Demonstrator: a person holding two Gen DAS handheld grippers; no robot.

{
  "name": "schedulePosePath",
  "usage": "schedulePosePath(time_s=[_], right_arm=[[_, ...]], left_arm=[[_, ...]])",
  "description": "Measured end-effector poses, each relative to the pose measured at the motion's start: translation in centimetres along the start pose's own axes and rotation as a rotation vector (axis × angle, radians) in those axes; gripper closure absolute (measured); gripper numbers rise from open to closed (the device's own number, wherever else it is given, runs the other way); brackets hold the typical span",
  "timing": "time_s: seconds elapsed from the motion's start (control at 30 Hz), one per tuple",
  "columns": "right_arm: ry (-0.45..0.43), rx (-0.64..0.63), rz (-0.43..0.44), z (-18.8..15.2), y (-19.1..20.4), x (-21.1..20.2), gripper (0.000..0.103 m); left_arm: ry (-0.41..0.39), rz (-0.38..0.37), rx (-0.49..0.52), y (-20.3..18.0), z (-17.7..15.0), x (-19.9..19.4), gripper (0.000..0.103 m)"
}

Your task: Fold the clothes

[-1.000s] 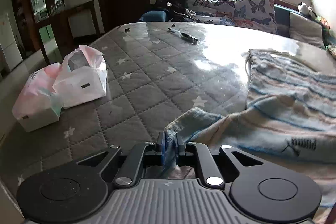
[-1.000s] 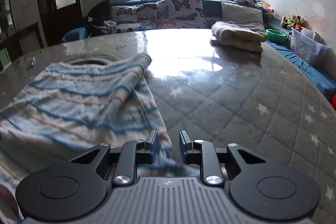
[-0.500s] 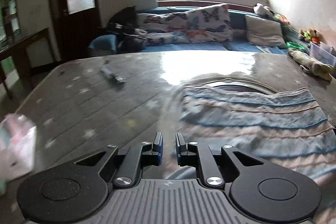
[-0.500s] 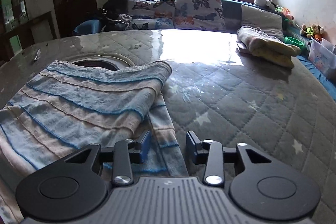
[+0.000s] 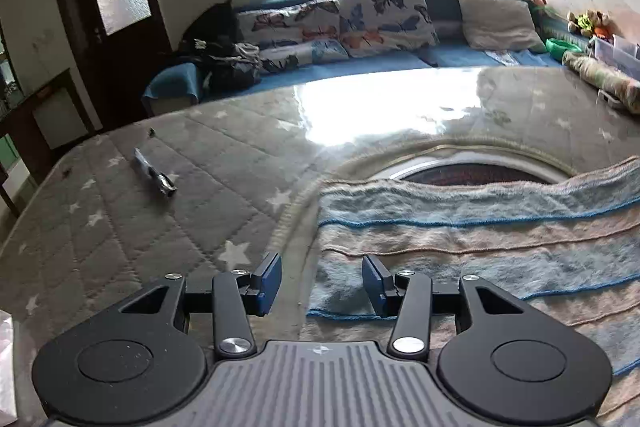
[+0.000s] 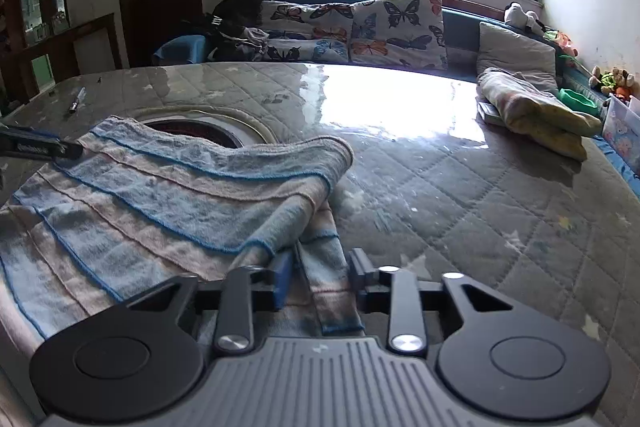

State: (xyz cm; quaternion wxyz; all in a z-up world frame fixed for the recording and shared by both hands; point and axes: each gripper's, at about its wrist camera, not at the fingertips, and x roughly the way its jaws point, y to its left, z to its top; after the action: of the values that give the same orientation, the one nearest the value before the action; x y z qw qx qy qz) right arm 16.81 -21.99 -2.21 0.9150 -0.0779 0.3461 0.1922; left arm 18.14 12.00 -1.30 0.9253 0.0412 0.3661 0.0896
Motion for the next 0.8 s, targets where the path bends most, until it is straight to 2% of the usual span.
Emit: schedulePosePath(time_s=[0.03,0.07,0.1,0.13,0.17,0.33,0.4,0.5,0.57,0.6,0.67,0.8], right_arm=[[0.001,-0.002,0.003,0.2,0.1,0.2,0.080],[0.000,-0.009,0.003,0.3,0.1,0.2,0.086],[-0.003,-0.015,-0.008,0.3,0.2,0.3,0.088],[-0.006,-0.021,-0.018,0.4,0.2,0.4,0.092],[-0.009,-0.028,-0.029,0.5,0.2,0.4,0.095],[-0.019,0.031,-0.152,0.6,-1.7,0.6,0.095],[0.001,0.085,-0.142,0.6,-3.1,0.8,0.092],[-0.011,0.106,-0.134,0.8,-3.7,0.6,0.082],[-0.031,0.094,-0.138,1.1,-3.6,0.5,0.082],[-0.031,0.095,-0.125,1.4,-3.6,0.7,0.081],[-0.024,0.093,-0.106,2.0,-3.6,1.3,0.070],[0.006,0.076,-0.100,2.5,-3.2,2.8,0.069]], left_arm=[[0.004,-0.007,0.005,-0.1,-0.1,0.2,0.056],[0.004,-0.013,0.012,-0.3,-0.1,0.4,0.062],[-0.001,-0.018,0.019,-0.4,-0.2,0.5,0.070],[-0.003,-0.020,0.025,-0.6,-0.2,0.5,0.086],[-0.006,-0.023,0.032,-0.7,-0.2,0.6,0.091],[-0.024,0.040,0.037,-0.1,-0.3,0.7,0.097],[-0.014,0.061,0.006,0.8,-0.1,0.9,0.095],[-0.007,0.046,-0.025,1.6,0.2,1.0,0.088],[-0.015,0.047,-0.017,1.4,0.3,0.8,0.085],[-0.018,0.046,-0.013,1.4,0.4,0.8,0.081],[-0.021,0.047,-0.004,1.2,0.4,0.9,0.048],[-0.021,0.050,0.019,0.7,0.3,1.4,0.047]])
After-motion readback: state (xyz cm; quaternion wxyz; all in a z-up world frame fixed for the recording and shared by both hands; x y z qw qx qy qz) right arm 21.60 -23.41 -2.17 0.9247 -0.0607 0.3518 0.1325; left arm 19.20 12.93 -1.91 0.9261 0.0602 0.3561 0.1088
